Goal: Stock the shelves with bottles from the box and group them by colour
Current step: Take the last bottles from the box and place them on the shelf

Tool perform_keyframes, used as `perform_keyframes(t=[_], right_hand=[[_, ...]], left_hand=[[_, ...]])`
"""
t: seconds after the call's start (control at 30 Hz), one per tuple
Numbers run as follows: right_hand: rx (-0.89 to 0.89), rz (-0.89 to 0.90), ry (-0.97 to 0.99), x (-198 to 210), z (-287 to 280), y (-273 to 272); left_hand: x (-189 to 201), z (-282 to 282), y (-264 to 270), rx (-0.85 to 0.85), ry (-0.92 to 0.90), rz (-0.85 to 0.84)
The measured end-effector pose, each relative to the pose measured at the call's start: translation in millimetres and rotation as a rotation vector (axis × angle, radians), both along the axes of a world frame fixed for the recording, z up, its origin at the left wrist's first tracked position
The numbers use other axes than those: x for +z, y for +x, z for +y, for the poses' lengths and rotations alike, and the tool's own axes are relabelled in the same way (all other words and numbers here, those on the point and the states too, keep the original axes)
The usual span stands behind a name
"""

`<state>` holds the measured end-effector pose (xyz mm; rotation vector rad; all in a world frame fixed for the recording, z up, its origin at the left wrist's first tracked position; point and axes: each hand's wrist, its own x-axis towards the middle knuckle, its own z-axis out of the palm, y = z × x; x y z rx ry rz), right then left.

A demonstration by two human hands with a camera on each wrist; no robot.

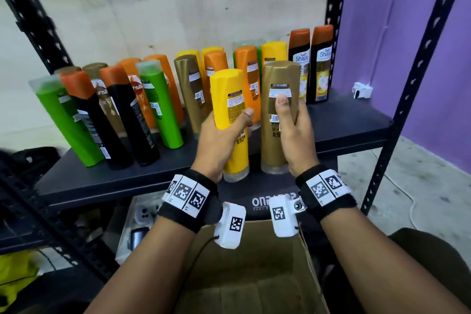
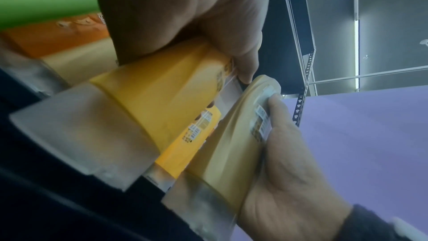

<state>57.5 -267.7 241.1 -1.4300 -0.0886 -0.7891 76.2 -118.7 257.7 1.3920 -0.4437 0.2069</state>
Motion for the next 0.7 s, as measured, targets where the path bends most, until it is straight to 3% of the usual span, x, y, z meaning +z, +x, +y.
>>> perform_keyframes(t=[0.23,0.7], right_hand=[[-0.014,-0.048,-0.065,30,-29,20],[-0.049,0.035,-0.174,11,-55,52]], left_hand=[[10,-20,18,0.056,0.008,-0.036],[7,-59,51,0.029,0.017,-0.084]])
